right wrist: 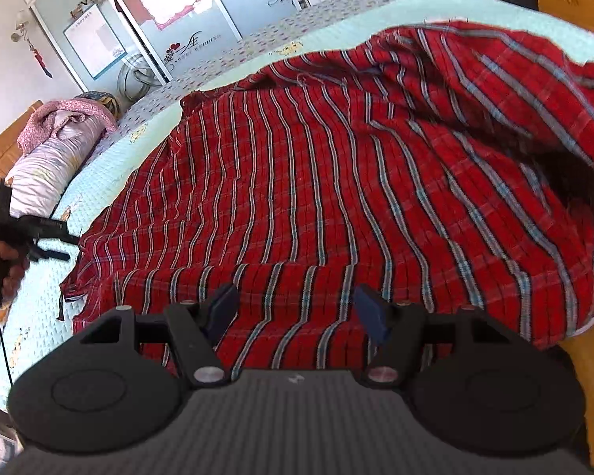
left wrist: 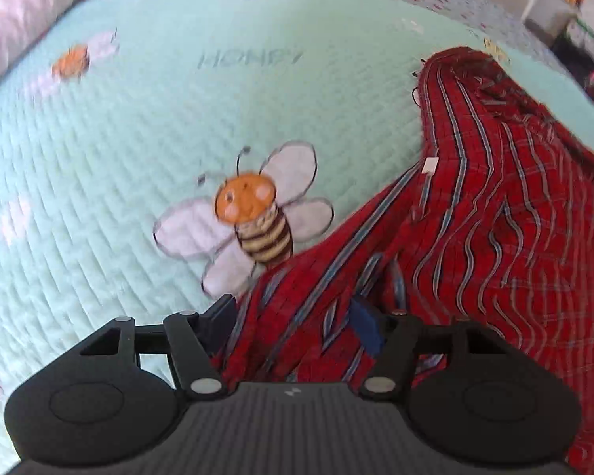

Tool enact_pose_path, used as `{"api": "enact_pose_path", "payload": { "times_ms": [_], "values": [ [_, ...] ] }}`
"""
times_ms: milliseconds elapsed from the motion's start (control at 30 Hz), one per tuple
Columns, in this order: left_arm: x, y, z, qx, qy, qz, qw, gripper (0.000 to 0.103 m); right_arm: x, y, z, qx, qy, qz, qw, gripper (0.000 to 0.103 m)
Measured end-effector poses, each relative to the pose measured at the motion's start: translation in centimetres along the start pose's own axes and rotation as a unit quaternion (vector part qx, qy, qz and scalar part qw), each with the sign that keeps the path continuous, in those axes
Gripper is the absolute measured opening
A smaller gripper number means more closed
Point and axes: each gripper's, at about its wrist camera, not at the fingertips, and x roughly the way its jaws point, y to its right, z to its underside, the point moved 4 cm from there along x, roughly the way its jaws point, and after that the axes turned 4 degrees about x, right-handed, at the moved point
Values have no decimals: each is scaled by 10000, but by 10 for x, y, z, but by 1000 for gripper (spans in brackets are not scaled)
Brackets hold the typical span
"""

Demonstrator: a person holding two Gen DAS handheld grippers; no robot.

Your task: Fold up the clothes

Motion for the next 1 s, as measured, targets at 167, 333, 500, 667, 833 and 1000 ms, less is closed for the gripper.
{"api": "enact_pose_path", "payload": {
  "times_ms": [167,333,500,667,833,1000],
  "values": [
    [-3,14,21,249,10,-268,9993,66,14,-10,6,-141,-156,-33,9998,67],
    [-10,37,28,696,214,-541,9959,67,14,-22,9,-328,-222,-35,9992,67],
    [-5,40,27,815,193,-519,9951,67,5,-33,9,-495,-162,-56,9986,67],
    [0,41,27,874,120,-490,9949,67,3,-40,12,-619,-225,2,9978,67],
    [20,36,29,898,6,-545,9945,72,9,-44,14,-692,-319,85,9971,67],
    [13,24,24,741,411,-759,9935,11,15,-50,16,-772,-429,199,9959,67]
  ]
}}
